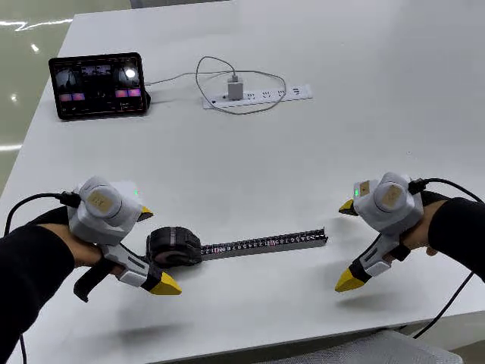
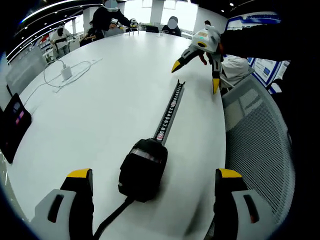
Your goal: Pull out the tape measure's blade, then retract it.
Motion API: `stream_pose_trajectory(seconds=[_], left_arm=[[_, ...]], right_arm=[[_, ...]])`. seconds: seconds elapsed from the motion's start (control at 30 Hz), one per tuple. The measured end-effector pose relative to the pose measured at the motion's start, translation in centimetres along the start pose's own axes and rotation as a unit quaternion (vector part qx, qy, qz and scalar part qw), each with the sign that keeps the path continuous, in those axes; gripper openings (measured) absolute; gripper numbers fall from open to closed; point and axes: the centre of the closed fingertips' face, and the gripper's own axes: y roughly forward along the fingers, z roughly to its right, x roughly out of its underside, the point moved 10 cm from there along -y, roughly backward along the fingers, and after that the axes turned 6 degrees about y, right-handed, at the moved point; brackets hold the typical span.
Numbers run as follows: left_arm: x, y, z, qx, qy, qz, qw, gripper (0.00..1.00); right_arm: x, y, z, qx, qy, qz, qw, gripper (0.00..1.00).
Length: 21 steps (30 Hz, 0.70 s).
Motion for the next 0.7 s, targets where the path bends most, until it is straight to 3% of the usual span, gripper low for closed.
stream_pose_trajectory(seconds=[0.07, 0.17, 0.4, 0.5, 0.7], left_arm=[[0.3, -0.3, 0.2, -0.007, -0.021, 0.02, 0.9996, 0.99], [1.0, -0.8, 0.2, -0.032, -0.041, 0.018, 0.9985, 0.99], [2.3, -2.3, 0.6, -0.1, -0.067, 0.059, 0.991, 0.99], [2.7, -2.8, 1.0, -0.114, -0.074, 0.081, 0.9874, 0.99], [3.8, -3.3, 1.5, -0.136, -0.094, 0.099, 0.9813, 0.99]], right_arm=[[0.1, -0.4, -0.2, 0.012, 0.006, 0.014, 0.9998, 0.99], [0.5, -0.8, 0.2, 0.035, 0.013, 0.034, 0.9987, 0.99], [1.1, -2.3, -0.3, 0.061, 0.052, 0.079, 0.9937, 0.99], [1.5, -2.8, -0.7, 0.067, 0.066, 0.092, 0.9913, 0.99], [2.7, -3.8, -1.6, 0.085, 0.086, 0.119, 0.9856, 0.99]])
